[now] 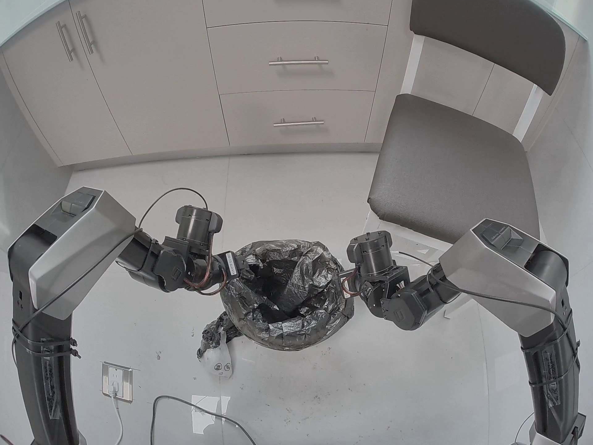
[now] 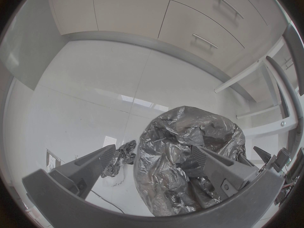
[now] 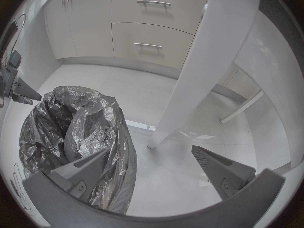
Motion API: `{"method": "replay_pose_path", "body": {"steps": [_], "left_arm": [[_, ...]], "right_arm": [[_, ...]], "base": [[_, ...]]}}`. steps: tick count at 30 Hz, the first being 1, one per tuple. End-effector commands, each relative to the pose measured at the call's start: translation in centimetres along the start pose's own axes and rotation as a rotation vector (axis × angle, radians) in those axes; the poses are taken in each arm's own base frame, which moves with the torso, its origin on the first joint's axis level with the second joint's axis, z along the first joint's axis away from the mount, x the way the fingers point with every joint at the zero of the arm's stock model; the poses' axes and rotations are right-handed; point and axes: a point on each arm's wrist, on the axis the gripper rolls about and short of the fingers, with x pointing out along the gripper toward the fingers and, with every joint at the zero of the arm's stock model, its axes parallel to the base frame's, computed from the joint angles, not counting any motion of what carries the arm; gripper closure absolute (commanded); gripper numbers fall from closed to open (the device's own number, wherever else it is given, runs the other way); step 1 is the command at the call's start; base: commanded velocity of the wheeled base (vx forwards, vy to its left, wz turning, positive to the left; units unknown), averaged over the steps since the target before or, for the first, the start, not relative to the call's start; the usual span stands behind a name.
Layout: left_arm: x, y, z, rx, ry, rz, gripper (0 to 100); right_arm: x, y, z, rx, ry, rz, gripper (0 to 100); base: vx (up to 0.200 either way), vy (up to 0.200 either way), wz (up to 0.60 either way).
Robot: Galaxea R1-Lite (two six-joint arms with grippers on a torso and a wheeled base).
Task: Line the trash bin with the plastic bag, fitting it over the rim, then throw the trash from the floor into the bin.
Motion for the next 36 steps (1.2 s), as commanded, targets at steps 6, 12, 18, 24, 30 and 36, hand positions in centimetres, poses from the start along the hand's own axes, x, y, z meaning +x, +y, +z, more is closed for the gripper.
{"method": "replay_pose_path", "body": {"steps": [6, 12, 18, 24, 30, 36], "left_arm": [[0.5, -1.1, -1.3, 0.024, 0.028, -0.013, 0], [0.9, -1.8, -2.1, 0.045, 0.042, -0.021, 0], [2.5, -1.2, -3.3, 0.107, 0.063, 0.017, 0], [3.9, -0.8, -4.3, 0.114, 0.078, 0.050, 0], [4.5, -0.5, -4.5, 0.123, 0.077, 0.069, 0], [4.6, -0.6, -4.6, 0.127, 0.079, 0.067, 0]], "right_arm": [[-3.5, 1.6, -0.3, -0.024, 0.004, 0.064, 0], [-6.1, 2.6, -1.7, -0.051, 0.019, 0.109, 0], [-7.3, 3.1, -4.0, -0.075, 0.033, 0.133, 0], [-7.3, 3.8, -5.1, -0.095, 0.048, 0.145, 0], [-7.1, 4.3, -5.0, -0.093, 0.039, 0.152, 0], [-7.0, 4.4, -4.9, -0.091, 0.035, 0.152, 0]], "base": [[0.000, 0.000, 0.00], [0.000, 0.000, 0.00], [0.000, 0.000, 0.00], [0.000, 0.000, 0.00], [0.000, 0.000, 0.00], [0.000, 0.000, 0.00]]}}
